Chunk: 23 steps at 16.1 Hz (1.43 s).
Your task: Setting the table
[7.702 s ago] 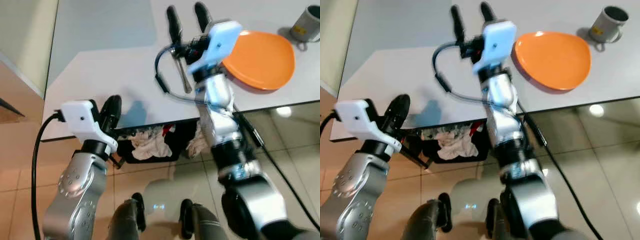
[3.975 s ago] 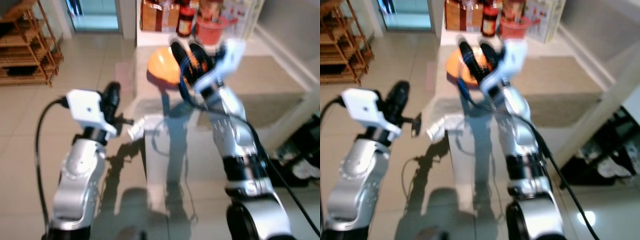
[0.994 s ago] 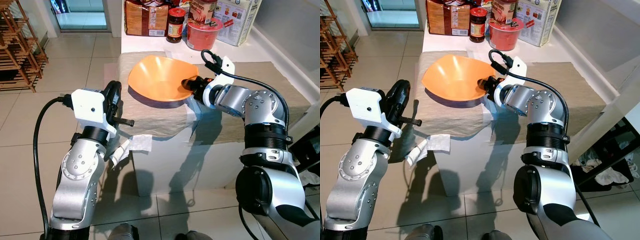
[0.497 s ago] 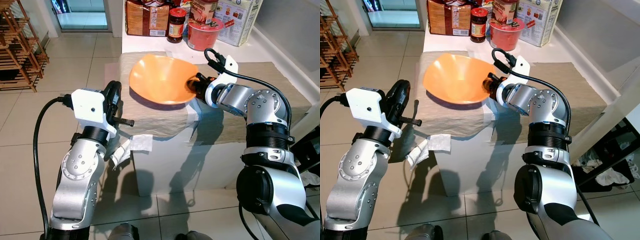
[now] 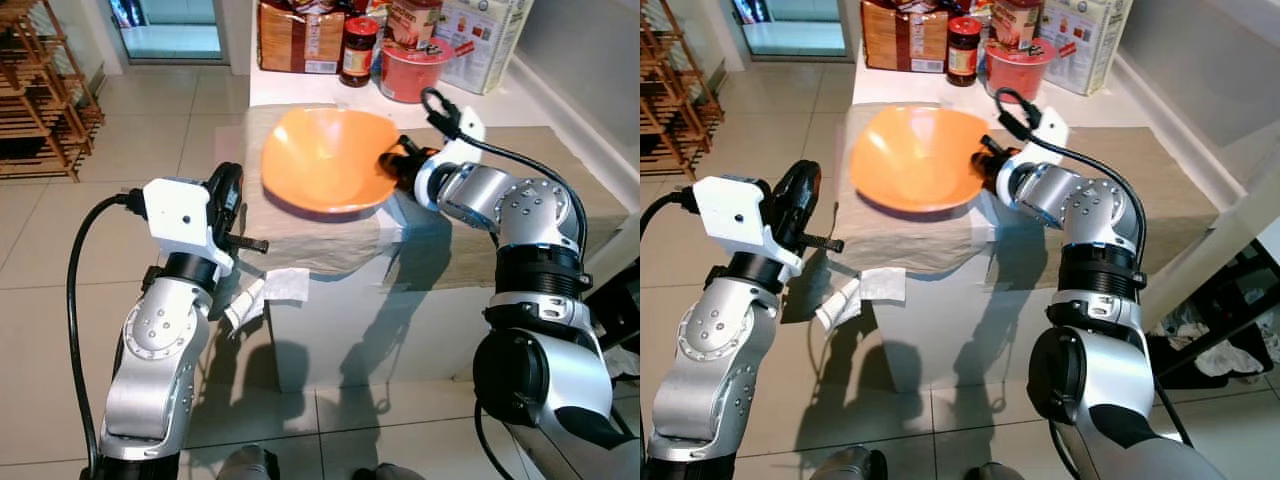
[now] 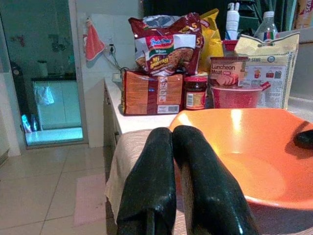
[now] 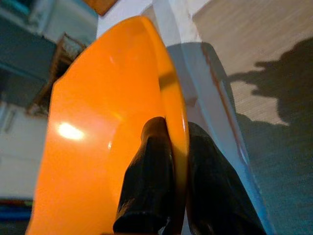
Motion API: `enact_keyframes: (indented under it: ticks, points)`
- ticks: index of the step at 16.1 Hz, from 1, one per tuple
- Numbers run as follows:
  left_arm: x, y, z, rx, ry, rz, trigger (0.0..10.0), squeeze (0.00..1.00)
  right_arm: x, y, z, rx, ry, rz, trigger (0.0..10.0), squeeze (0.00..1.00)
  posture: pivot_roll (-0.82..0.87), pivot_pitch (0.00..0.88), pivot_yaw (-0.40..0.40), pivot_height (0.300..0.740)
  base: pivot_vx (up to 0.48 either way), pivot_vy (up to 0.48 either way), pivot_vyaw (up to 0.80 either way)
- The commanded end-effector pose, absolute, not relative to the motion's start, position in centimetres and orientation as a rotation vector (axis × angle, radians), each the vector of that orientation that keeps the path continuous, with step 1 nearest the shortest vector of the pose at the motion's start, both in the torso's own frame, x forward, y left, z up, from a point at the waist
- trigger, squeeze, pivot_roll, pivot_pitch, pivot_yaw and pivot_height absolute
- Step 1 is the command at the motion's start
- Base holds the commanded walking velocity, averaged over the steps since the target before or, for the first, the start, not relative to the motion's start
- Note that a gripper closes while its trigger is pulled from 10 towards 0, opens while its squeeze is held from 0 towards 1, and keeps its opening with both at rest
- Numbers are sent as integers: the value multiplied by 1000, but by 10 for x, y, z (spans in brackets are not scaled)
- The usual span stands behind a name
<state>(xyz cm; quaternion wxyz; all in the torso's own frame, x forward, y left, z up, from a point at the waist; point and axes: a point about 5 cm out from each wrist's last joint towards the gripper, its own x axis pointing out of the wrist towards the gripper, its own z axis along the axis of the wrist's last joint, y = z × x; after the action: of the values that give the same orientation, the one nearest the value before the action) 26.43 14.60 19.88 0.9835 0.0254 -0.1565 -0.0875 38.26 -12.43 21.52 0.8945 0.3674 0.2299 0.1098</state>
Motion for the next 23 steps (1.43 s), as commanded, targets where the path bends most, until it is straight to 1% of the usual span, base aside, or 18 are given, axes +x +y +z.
enact_keyframes:
  ticks: [1, 3, 4, 5, 6, 7, 9, 11, 13, 14, 16, 18, 23]
  points:
    - [265, 143, 206, 52, -337, -188, 10000, 0, 389, -132, 228, 861, 358, 194, 0, 0, 2, 80, -21, 740, 0, 0, 0]
    - [265, 144, 207, 51, -340, -186, 10000, 0, 390, -133, 235, 933, 285, 211, 0, 0, 3, 79, -19, 740, 0, 0, 0]
    - [266, 144, 209, 49, -346, -185, 10000, 0, 387, -133, 248, 1063, 167, 290, 2039, 0, 2, 79, -17, 740, 0, 0, 0]
    - [267, 145, 211, 44, -353, -179, 10000, 0, 384, -133, 255, 1129, 85, 349, 10000, 0, 0, 79, -16, 740, 0, 0, 0]
    - [268, 148, 213, 10, -363, -156, 10000, 0, 378, -133, 259, 1160, -28, 421, 10000, 0, 0, 79, -17, 740, 0, 0, 0]
    - [269, 151, 215, -12, -366, -130, 10000, 0, 373, -132, 256, 1170, -73, 472, 10000, 0, 0, 78, -16, 740, 0, 0, 0]
    - [273, 163, 211, -46, -336, -46, 10000, 0, 357, -124, 249, 1117, -166, 594, 10000, 0, -1, 78, -15, 740, 0, 0, 0]
    - [275, 172, 207, -52, -303, 24, 10000, 0, 347, -117, 248, 1112, -206, 652, 10000, 0, -1, 79, -11, 740, 0, 0, 0]
    - [276, 185, 207, -82, -283, 126, 10000, 0, 331, -106, 252, 1093, -266, 764, 10000, 0, -3, 77, -8, 740, 0, 0, 0]
    - [276, 189, 207, -88, -277, 149, 10000, 0, 327, -102, 253, 1087, -284, 794, 10000, 0, -2, 75, -7, 740, 0, 0, 0]
    - [275, 194, 207, -96, -275, 151, 10000, 0, 322, -91, 251, 1040, -278, 838, 10000, 0, -1, 74, -7, 740, -351, 0, 0]
    - [274, 194, 206, -70, -272, 150, 10000, 0, 322, -87, 248, 1031, -264, 842, 10000, 0, 1, 73, -9, 740, -392, 0, 0]
    - [278, 184, 205, -63, -265, 110, 10000, 0, 319, -81, 244, 1008, -254, 853, 10000, 0, -2, 72, -9, 740, -380, 0, 0]
